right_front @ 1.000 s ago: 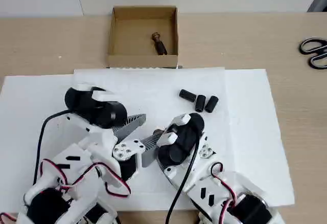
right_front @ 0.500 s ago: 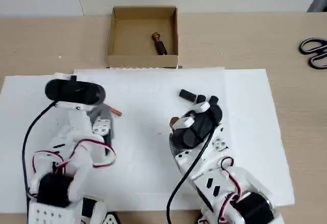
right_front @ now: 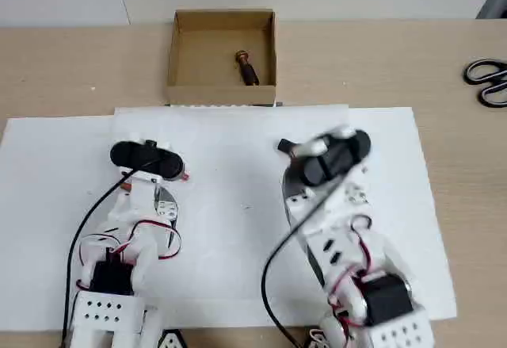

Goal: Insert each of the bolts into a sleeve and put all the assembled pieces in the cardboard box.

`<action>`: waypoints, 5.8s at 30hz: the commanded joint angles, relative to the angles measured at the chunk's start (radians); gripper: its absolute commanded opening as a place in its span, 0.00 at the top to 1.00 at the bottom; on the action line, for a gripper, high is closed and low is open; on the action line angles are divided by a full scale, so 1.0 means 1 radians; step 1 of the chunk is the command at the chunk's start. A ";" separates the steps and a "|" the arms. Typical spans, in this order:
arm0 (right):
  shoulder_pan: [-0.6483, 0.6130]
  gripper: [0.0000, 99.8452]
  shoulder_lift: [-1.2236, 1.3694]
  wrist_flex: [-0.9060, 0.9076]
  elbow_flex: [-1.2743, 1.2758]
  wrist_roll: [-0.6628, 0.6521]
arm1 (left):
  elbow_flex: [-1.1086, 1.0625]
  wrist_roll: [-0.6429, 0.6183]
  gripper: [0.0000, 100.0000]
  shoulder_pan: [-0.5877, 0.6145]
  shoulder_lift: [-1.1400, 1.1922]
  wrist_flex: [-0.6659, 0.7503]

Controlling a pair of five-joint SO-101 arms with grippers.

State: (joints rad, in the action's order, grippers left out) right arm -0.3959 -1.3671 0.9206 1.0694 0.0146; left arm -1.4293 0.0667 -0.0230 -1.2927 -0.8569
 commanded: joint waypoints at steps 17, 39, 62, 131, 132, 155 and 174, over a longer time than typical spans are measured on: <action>0.012 1.00 0.987 -0.205 -0.829 -0.008 | -0.087 0.000 0.99 0.006 -0.006 0.106; 0.005 1.00 2.141 -0.249 -1.970 -0.008 | -0.081 0.003 0.99 0.000 -0.006 0.066; -0.048 0.84 2.466 0.179 -2.481 -0.095 | -0.081 0.002 0.99 0.003 -0.006 0.066; 0.127 0.84 1.986 0.817 -1.820 -0.781 | -0.081 0.000 0.99 0.008 -0.006 0.064; 0.122 0.84 1.994 0.817 -1.820 -0.781 | -0.081 0.000 0.99 0.008 -0.006 0.064; 0.127 0.92 2.190 0.753 -1.826 -0.787 | -0.081 0.000 0.99 0.008 -0.006 0.064; 0.102 1.00 2.000 0.805 -1.906 -0.611 | -0.081 0.000 0.99 0.008 -0.006 0.064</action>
State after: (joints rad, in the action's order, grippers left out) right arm -0.2777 0.7656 1.7077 -0.7917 -0.6682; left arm -1.5213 0.0683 -0.0184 -1.2927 -0.7879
